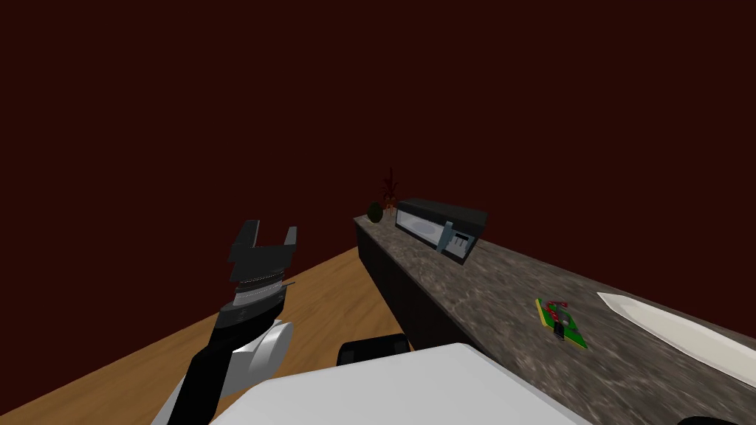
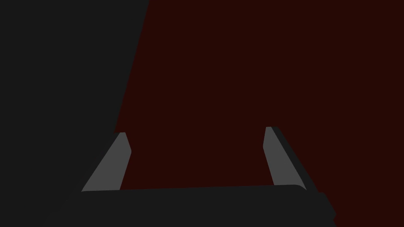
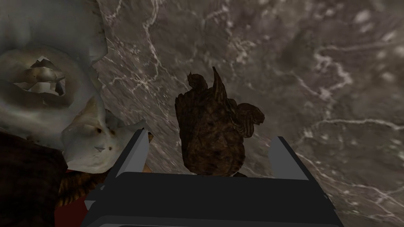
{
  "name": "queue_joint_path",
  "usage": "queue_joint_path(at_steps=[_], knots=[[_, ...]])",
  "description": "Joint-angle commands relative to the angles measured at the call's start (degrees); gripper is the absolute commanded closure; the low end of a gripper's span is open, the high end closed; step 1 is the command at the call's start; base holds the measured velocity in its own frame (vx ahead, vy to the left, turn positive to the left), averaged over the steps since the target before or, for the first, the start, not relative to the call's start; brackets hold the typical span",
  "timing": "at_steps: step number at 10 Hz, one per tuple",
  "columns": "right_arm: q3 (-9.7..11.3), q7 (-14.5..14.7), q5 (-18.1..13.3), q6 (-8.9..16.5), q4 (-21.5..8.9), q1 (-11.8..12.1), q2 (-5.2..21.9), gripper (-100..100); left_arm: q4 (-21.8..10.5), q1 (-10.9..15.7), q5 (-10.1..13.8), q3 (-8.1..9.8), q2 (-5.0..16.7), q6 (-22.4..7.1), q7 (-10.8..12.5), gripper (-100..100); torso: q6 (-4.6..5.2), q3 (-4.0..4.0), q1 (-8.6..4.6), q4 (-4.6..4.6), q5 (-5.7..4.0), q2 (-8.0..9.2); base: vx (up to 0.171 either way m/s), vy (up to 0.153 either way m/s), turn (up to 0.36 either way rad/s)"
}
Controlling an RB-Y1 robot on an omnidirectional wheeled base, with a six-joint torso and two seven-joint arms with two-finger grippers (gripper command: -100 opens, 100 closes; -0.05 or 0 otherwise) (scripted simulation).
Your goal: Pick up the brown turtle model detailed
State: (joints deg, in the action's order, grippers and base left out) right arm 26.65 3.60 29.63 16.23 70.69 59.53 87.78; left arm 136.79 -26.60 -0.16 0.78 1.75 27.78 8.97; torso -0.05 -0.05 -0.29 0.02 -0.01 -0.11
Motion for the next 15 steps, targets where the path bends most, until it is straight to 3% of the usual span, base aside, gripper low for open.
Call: queue_joint_path(at_steps=[1, 5, 6, 7, 11, 12, 15], knots=[[0.0, 0.0, 0.0, 0.0, 0.0, 0.0, 0.0, 100, 0.0, 0.0, 0.0, 0.0, 0.0, 0.0, 0.0, 0, 0.0, 0.0, 0.0, 0.0, 0.0, 0.0, 0.0, 0.0, 0.0], [0.0, 0.0, 0.0, 0.1, 0.0, 0.1, 0.0, 100, 0.0, 0.0, 0.0, 0.0, 0.0, 0.0, 0.0, 0, -0.01, 0.07, 0.0, 0.06, 0.0, 0.08, 0.0, 0.0, 0.0], [0.1, 0.0, 0.0, 0.1, 0.0, 0.1, 0.0, 0, 0.0, 0.0, 0.0, 0.0, 0.0, 0.0, 0.0, 0, -0.01, 0.08, 0.01, 0.07, 0.01, 0.09, 0.0, 0.0, 0.0], [-0.7, -0.5, 0.1, 1.1, 1.8, 0.4, 1.4, 100, 0.0, 0.0, 0.0, 0.0, 0.0, 0.0, 0.0, 0, -0.01, 0.08, 0.02, 0.07, 0.02, 0.09, -0.014, -0.01, -0.09], [-2.8, -2.3, 0.3, 4.2, 7.2, 1.9, 5.3, 100, 0.0, 0.0, 0.0, 0.0, 0.0, 0.0, 0.0, 0, 0.0, 0.14, 0.08, 0.11, 0.07, 0.18, -0.022, -0.007, -0.069], [-3.9, -3.1, 0.3, 5.8, 9.8, 2.6, 7.3, 100, 0.0, 0.0, 0.0, 0.0, 0.0, 0.0, 0.0, 0, -0.01, 0.14, 0.09, 0.11, 0.09, 0.18, -0.026, -0.015, -0.117], [-5.0, -4.0, 0.4, 7.3, 12.5, 3.3, 9.3, 100, 0.0, 0.0, 0.0, 0.0, 0.0, 0.0, 0.0, 0, -0.03, 0.15, 0.09, 0.13, 0.09, 0.18, -0.018, -0.007, -0.04]])
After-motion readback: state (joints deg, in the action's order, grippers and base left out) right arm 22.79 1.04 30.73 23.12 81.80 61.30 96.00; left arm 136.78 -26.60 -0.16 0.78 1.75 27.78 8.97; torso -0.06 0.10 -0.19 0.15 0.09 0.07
